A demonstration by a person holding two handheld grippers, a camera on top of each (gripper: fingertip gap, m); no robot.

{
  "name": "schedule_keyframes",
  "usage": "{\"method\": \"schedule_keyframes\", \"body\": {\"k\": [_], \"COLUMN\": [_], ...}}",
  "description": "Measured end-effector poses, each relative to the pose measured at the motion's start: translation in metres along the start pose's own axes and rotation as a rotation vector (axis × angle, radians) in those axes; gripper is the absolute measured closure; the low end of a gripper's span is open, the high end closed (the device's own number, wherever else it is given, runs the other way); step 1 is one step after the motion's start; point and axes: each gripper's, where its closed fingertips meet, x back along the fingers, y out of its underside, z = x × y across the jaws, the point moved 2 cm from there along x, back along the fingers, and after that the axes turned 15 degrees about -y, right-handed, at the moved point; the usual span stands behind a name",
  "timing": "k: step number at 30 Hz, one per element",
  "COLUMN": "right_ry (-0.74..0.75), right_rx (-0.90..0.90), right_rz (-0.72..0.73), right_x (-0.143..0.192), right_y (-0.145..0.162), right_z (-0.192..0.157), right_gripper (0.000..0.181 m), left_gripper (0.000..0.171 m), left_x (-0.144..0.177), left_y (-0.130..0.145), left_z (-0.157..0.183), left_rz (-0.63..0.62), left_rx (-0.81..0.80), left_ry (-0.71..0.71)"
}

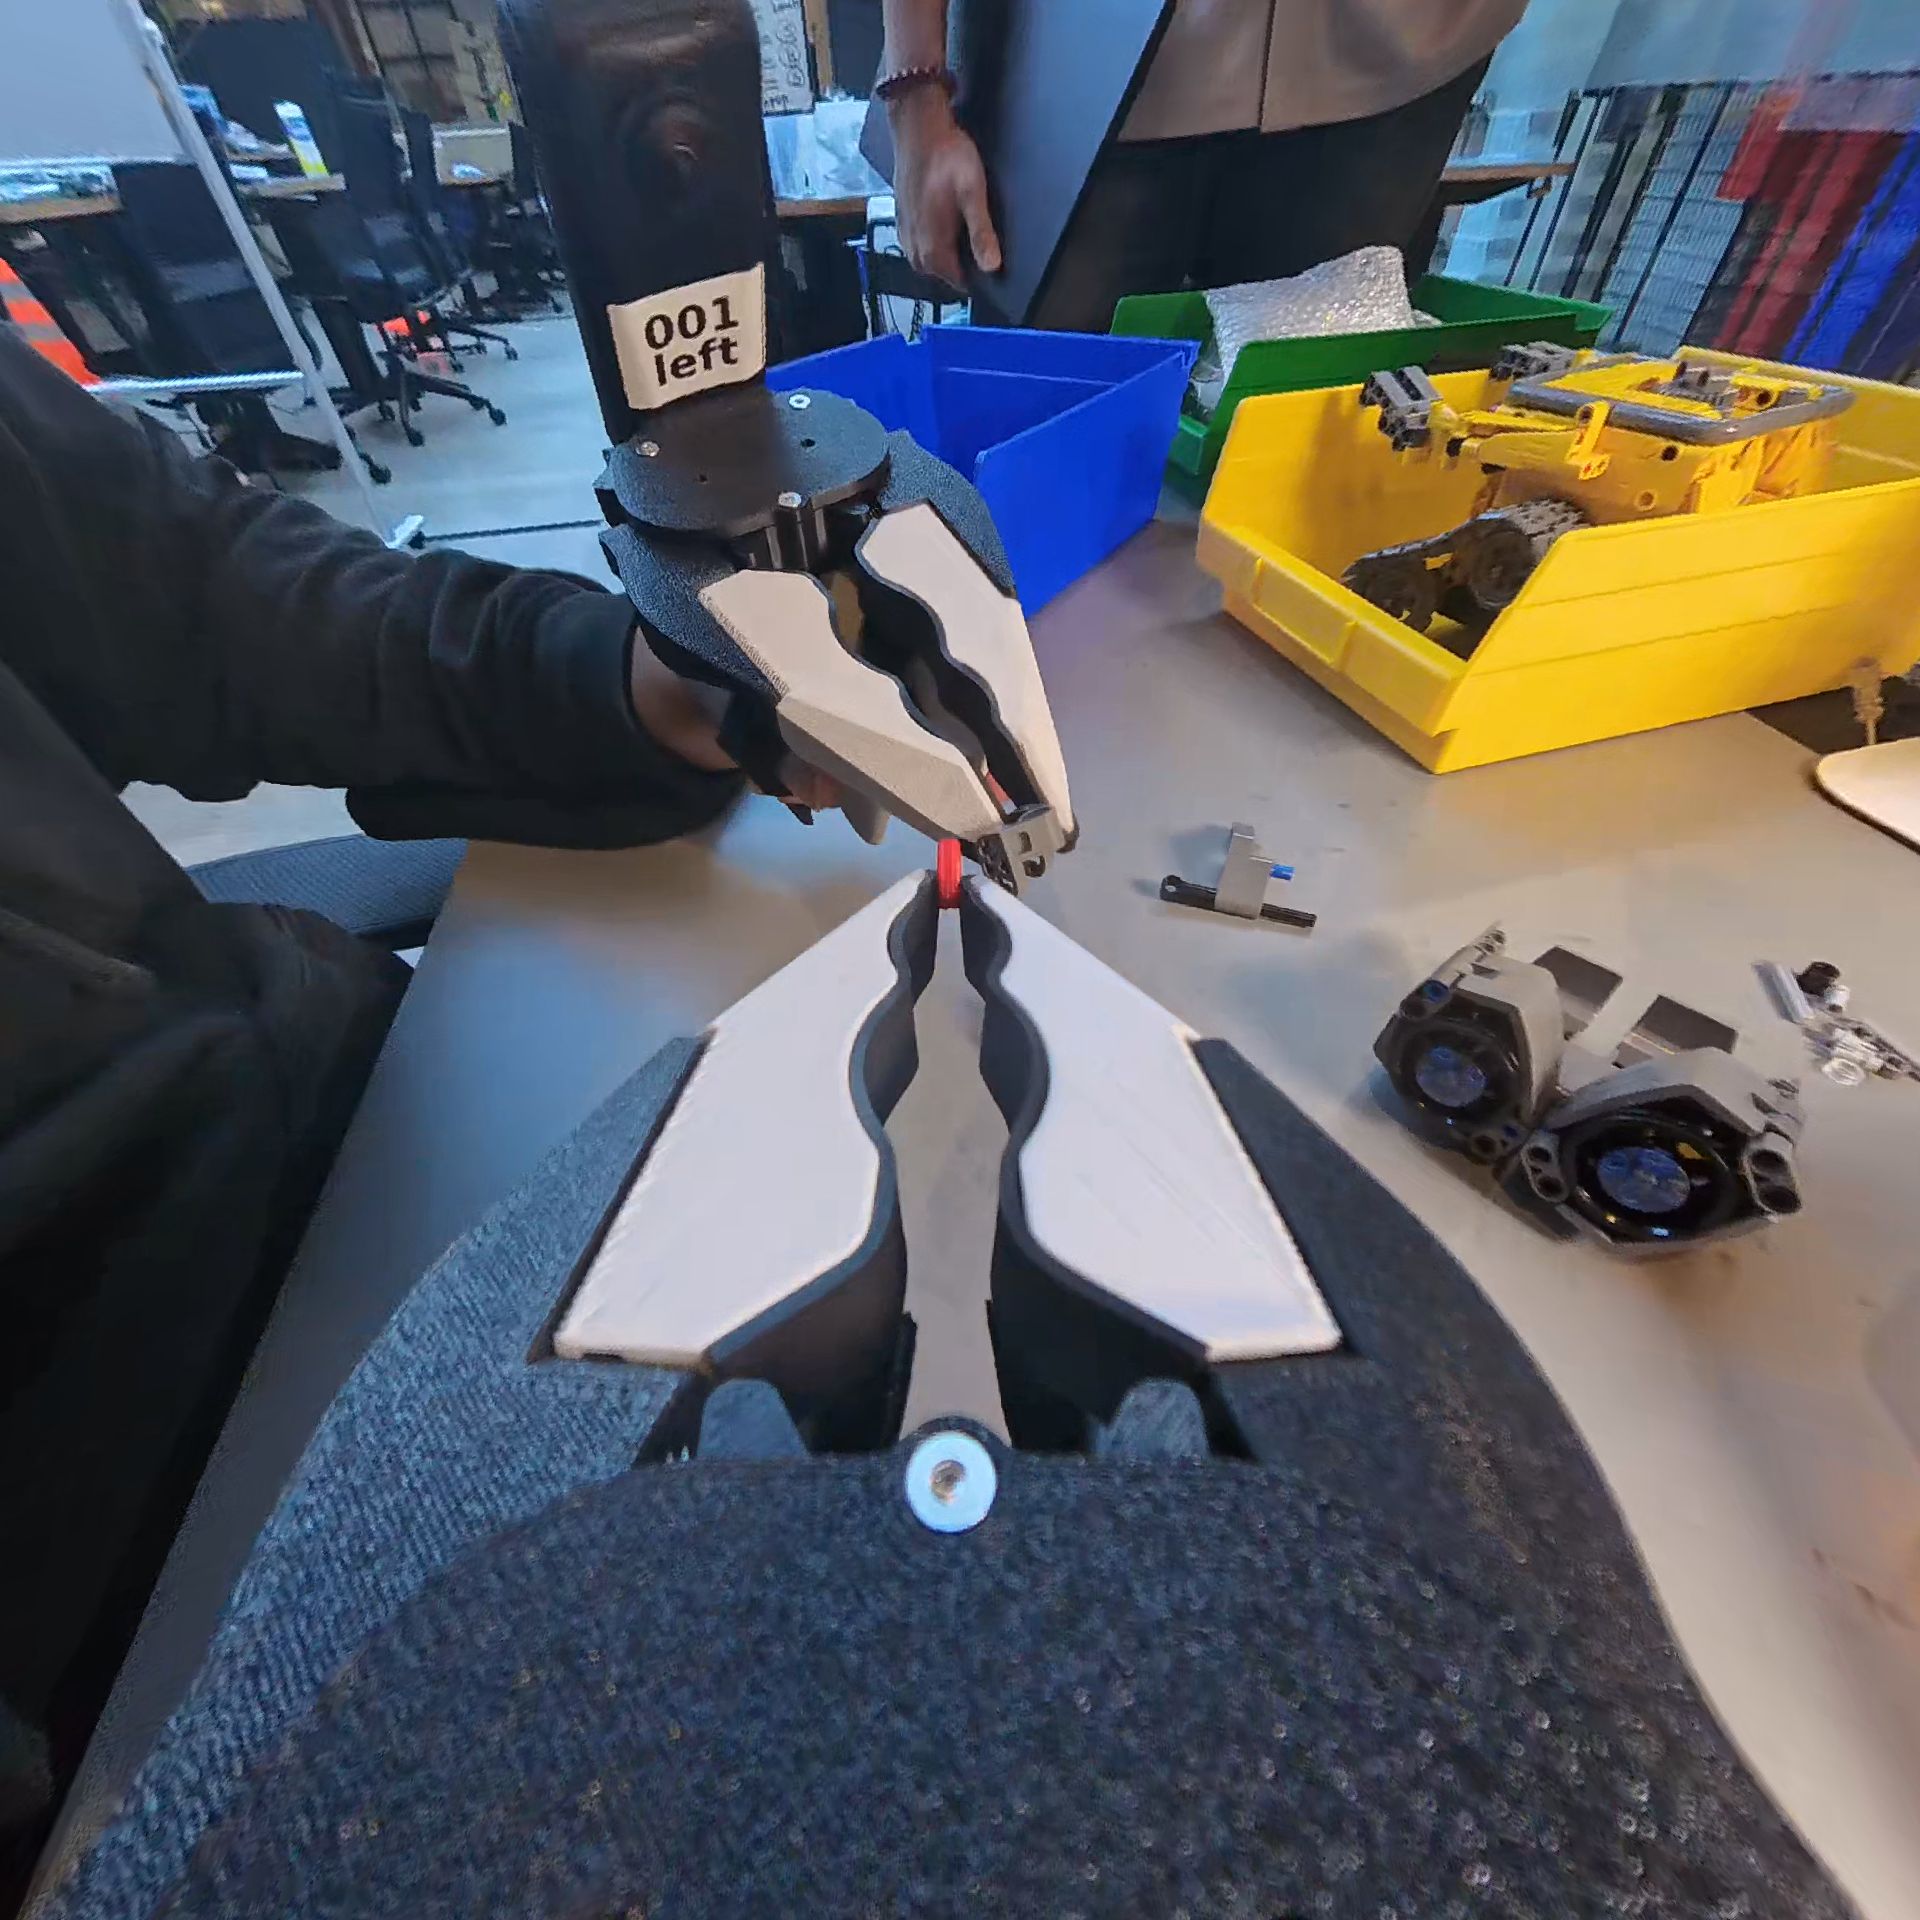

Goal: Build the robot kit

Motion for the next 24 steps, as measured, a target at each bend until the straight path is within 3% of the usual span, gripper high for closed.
{"method": "schedule_keyframes", "body": {"k": [4, 11, 18, 24], "right_ry": [-0.005, 0.010, 0.004, 0.001], "right_rx": [-0.011, 0.014, 0.006, -0.003], "right_rz": [-0.061, -0.168, -0.194, -0.196], "right_x": [-0.001, -0.001, -0.002, -0.001], "right_y": [0.014, 0.034, 0.042, 0.044], "right_z": [0.004, 0.010, 0.012, 0.014], "right_gripper": [0.179, 0.179, 0.179, 0.179], "left_gripper": [0.166, 0.166, 0.165, 0.160], "left_x": [-0.005, -0.002, 0.006, 0.015], "left_y": [0.024, 0.057, 0.075, 0.082], "left_z": [0.004, 0.008, 0.017, 0.019], "left_rz": [-0.136, -0.277, -0.326, -0.345], "left_rx": [-0.004, -0.203, -0.375, -0.370], "left_ry": [0.043, 0.039, 0.069, 0.090]}}
